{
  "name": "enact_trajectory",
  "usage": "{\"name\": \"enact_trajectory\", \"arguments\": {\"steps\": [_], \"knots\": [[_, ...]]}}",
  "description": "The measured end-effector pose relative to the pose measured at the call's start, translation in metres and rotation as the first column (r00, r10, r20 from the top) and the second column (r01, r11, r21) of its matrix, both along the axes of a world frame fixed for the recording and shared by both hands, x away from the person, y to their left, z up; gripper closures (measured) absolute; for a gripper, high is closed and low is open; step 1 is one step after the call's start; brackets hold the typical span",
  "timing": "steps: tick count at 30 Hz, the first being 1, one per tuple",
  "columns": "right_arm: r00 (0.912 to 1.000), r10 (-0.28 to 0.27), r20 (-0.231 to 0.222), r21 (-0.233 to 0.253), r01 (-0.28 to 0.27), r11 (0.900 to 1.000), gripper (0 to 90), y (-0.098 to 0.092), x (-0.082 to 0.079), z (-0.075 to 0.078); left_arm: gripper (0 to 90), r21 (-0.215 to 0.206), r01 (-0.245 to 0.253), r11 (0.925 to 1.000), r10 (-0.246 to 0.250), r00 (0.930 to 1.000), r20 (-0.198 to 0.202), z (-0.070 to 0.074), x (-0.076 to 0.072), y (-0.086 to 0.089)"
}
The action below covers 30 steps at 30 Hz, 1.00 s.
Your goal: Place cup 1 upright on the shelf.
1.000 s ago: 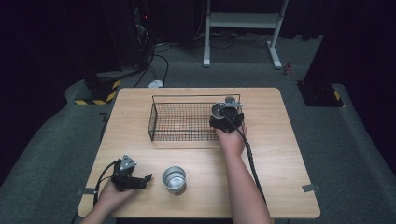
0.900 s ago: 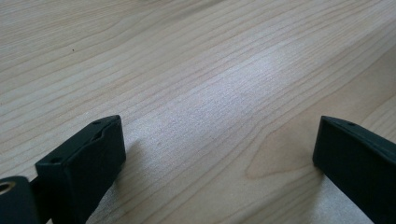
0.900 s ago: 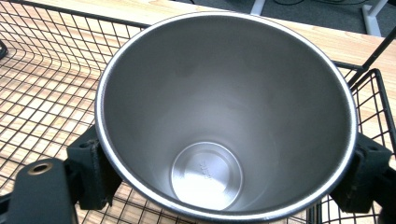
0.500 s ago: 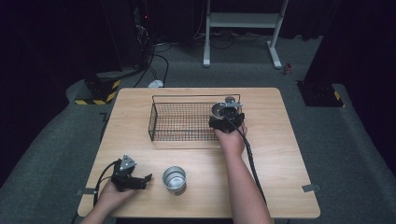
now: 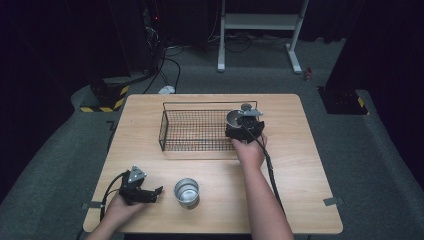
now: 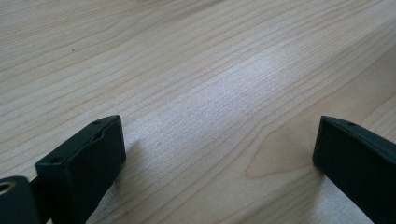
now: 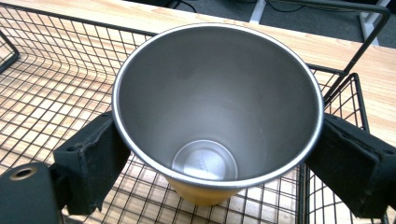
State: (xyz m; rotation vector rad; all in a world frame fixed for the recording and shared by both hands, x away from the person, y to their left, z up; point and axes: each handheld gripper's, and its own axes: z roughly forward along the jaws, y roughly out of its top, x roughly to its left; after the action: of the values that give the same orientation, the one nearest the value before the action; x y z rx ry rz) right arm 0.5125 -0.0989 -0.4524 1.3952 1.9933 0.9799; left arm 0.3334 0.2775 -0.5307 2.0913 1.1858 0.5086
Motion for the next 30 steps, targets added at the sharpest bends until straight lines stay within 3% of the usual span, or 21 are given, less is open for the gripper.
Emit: {"name": "enact_trajectory", "arguments": {"steps": [13, 30], "knots": [[0.9988, 0.029, 0.040, 0.014, -0.030, 0.999, 8.8, -0.009, -0.024, 0.005, 2.7, -0.001, 0.000, 1.0000, 0.000, 1.0000, 0.000, 0.000, 0.000, 0.000], [0.9943, 0.059, 0.089, 0.038, -0.063, 0.997, 8.8, -0.019, -0.069, 0.013, 2.3, 0.008, 0.004, 1.0000, -0.004, 1.0000, 0.004, 0.000, 0.001, 0.000]]}}
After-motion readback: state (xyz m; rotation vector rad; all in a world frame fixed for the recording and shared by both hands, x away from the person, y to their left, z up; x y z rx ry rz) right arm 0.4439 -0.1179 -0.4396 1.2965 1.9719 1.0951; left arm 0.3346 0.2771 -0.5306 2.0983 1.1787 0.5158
